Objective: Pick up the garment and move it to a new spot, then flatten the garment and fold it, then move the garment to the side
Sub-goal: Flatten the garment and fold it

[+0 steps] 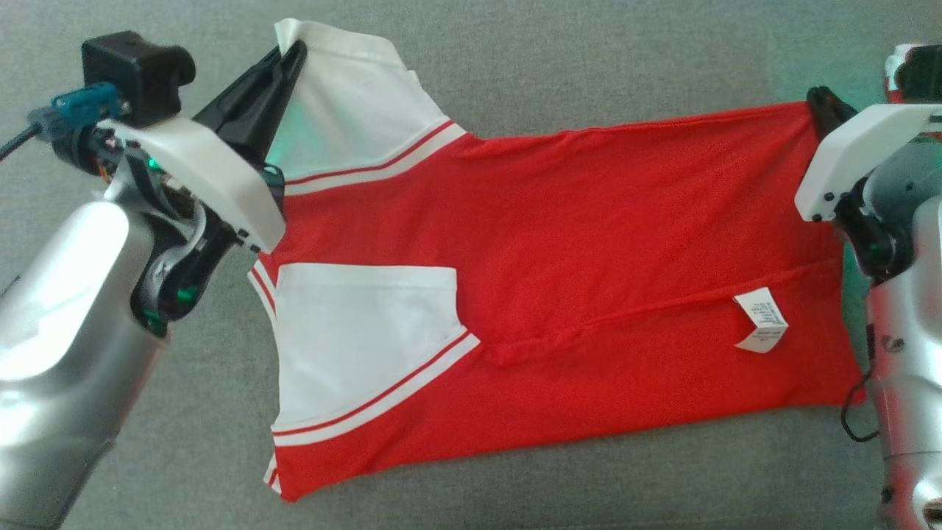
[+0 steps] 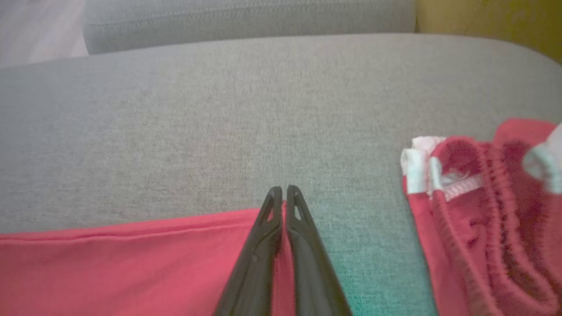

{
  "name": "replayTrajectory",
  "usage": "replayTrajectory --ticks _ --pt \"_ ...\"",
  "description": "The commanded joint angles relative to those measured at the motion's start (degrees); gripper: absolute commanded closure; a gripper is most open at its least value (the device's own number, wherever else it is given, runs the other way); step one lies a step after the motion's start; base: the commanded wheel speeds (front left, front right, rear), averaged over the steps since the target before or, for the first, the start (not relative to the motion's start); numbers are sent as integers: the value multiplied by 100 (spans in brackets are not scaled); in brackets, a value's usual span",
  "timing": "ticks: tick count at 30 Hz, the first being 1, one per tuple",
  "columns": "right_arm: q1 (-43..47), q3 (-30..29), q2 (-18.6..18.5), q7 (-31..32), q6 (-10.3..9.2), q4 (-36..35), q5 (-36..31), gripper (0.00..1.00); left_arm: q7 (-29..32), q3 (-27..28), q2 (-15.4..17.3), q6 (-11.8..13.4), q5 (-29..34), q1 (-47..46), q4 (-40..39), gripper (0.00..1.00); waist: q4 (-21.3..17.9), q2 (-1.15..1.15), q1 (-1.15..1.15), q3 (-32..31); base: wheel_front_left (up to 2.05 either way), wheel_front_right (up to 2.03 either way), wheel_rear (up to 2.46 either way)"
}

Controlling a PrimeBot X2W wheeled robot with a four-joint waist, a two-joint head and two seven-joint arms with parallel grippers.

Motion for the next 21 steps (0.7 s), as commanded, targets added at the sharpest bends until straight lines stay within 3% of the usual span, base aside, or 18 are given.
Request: replayTrajectory --ticks 1,9,15,21 --pt "17 106 -24 -211 37 -225 -19 100 -86 288 243 -3 -21 -25 -175 100 -3 0 0 -122 0 0 0" --pt "529 248 -7 -690 37 -523 116 100 -406 332 327 84 -112 564 -497 100 39 0 0 -601 0 0 0" --pt "1341 102 6 -839 37 -959 108 100 -618 268 471 297 -189 1479 -1087 100 99 0 0 -1043 0 0 0" --pt "2041 -257 210 -793 37 -1221 101 100 -977 43 295 559 -337 2594 -1365 100 158 0 0 -1278 0 0 0"
